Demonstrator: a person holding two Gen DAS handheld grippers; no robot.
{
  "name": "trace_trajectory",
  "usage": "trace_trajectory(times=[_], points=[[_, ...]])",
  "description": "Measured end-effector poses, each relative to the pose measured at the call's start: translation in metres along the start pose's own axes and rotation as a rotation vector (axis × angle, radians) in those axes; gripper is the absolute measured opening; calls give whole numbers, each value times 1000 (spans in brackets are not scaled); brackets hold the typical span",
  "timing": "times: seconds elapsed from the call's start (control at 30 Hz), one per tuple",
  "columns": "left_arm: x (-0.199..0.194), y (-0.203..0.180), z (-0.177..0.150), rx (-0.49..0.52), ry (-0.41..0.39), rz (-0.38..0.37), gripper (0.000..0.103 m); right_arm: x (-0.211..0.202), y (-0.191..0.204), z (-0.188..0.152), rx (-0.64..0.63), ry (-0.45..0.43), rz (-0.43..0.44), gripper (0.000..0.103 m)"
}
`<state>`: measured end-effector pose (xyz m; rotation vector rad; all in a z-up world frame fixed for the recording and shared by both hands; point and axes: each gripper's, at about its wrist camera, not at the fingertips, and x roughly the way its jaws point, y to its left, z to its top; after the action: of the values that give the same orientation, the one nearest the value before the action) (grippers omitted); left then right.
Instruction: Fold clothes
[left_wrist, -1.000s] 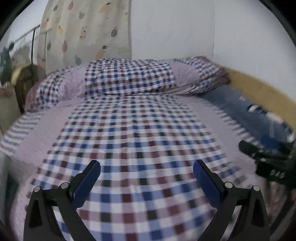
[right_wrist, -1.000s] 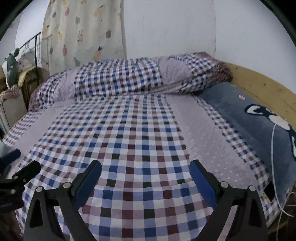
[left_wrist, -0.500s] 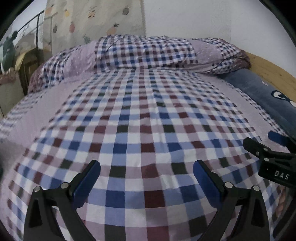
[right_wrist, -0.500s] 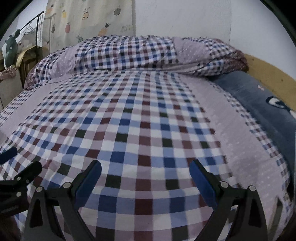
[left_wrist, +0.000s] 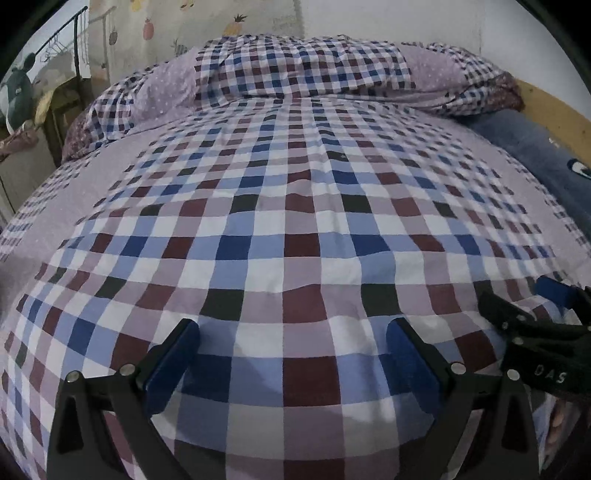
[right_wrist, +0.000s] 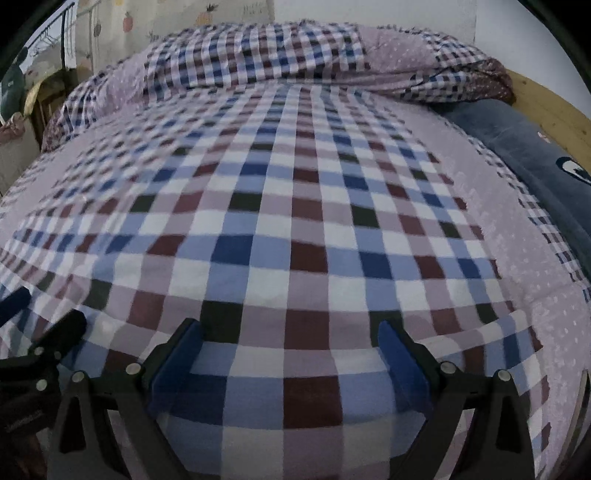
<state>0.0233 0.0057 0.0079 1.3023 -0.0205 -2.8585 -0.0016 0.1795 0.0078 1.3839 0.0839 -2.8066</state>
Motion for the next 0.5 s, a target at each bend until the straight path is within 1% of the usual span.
trace_trajectory(times=[0.1,0.23,0.5], points=[[1,0,1,-4,7,-4,103,6,-4,-1,23,16,22,102],[2,0,3,-10,14,-7,103,11,-10,-2,49,24,47,103],[5,3,5,-31,28,-5,103,12,-11,-2,54,23,49,103]])
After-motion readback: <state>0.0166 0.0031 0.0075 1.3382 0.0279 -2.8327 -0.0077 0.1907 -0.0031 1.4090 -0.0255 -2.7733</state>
